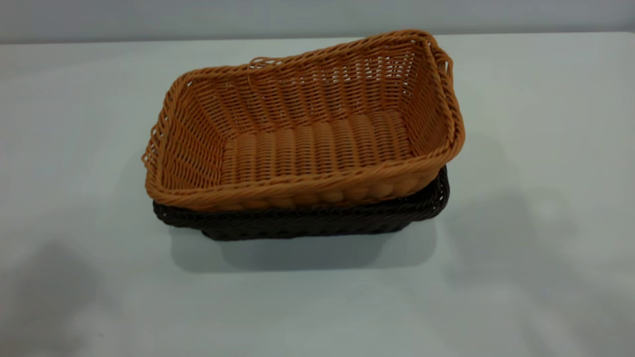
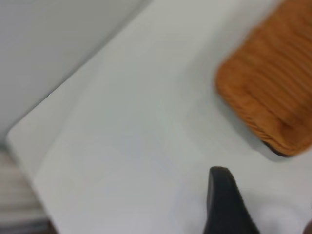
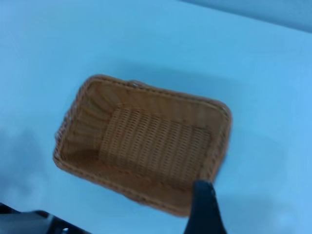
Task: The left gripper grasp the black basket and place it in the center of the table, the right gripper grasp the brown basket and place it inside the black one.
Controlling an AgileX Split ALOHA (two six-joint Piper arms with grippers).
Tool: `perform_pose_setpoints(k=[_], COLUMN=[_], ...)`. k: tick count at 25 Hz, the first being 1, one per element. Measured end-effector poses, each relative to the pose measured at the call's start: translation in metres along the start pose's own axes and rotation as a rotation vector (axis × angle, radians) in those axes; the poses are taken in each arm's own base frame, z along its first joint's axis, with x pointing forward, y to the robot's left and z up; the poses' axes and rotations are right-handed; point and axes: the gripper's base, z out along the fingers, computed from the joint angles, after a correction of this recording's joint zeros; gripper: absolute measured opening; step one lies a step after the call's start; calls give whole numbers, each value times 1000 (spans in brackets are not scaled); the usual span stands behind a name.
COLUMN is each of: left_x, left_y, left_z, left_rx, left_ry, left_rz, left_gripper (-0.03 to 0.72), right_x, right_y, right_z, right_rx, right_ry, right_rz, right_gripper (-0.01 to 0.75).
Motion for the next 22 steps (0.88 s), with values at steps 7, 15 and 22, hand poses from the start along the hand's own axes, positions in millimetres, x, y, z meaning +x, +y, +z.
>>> perform_pose_setpoints(k=[7, 15, 22], left_x=[38, 113, 174], left_y=[-10, -47, -81], left_z=[0, 55, 84], left_rx=[-42, 59, 169], left_ry=[60, 329, 492], left_rz=[-199, -238, -274], left_gripper=[372, 372, 372], right_x=[106, 210, 263], right_y=[-6, -23, -31], right_z=[-31, 20, 49], right_rx=[103, 155, 172], right_ry=[48, 202, 315], right_rz=[1, 77, 87], right_gripper=[454, 454, 454])
